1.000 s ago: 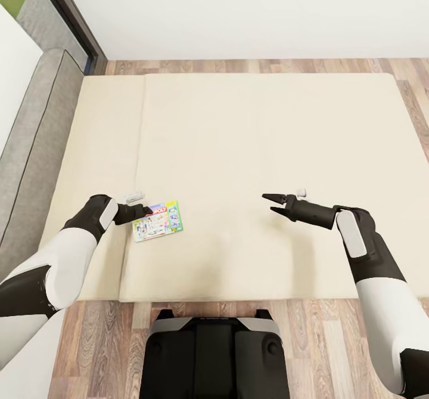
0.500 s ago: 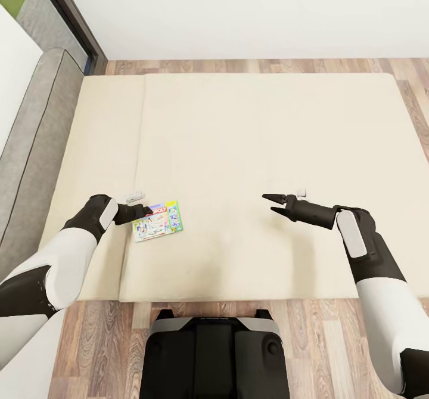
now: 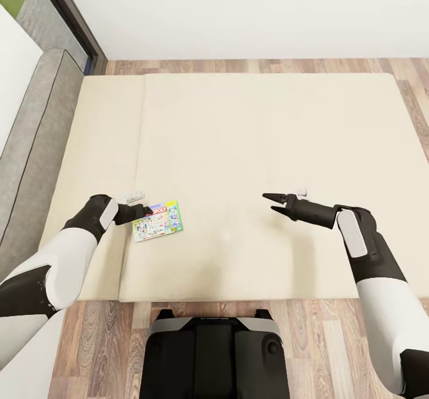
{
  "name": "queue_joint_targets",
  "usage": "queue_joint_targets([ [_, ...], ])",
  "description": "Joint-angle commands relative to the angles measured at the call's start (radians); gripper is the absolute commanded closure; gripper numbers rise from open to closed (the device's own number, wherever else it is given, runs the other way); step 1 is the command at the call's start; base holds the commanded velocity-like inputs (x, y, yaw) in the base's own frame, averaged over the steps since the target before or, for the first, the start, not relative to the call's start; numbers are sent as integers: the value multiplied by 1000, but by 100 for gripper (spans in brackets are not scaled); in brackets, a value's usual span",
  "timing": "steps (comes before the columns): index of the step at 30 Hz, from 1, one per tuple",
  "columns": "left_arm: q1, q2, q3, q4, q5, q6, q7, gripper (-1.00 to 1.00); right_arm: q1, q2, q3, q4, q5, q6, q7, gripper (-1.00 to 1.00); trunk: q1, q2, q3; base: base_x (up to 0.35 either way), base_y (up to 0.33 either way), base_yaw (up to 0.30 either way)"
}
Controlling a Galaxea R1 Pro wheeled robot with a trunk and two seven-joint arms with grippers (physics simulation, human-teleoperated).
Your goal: Put all the toys in the child's room - the three board games (two on the bed and one on the table), the two jigsaw puzzles on the table, and the tennis ball on the table - inside the toy box on the table in the child's room.
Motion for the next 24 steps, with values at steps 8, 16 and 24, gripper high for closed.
queue_joint_targets([
  [8, 0, -2, 4, -1, -2, 5, -4, -100, 0, -1, -2, -3, 6, 5, 6, -100, 1, -2, -3, 0, 0, 0],
  [16, 0, -2, 3, -1, -2, 4, -4, -100, 0, -1, -2, -4, 4, 5, 6, -100, 1, -2, -14, 0, 0, 0],
  [24, 0, -1, 5, -1, -1, 4, -5, -100, 0, -1, -2, -4, 5, 5, 6, -100, 1, -2, -27, 0, 0, 0],
])
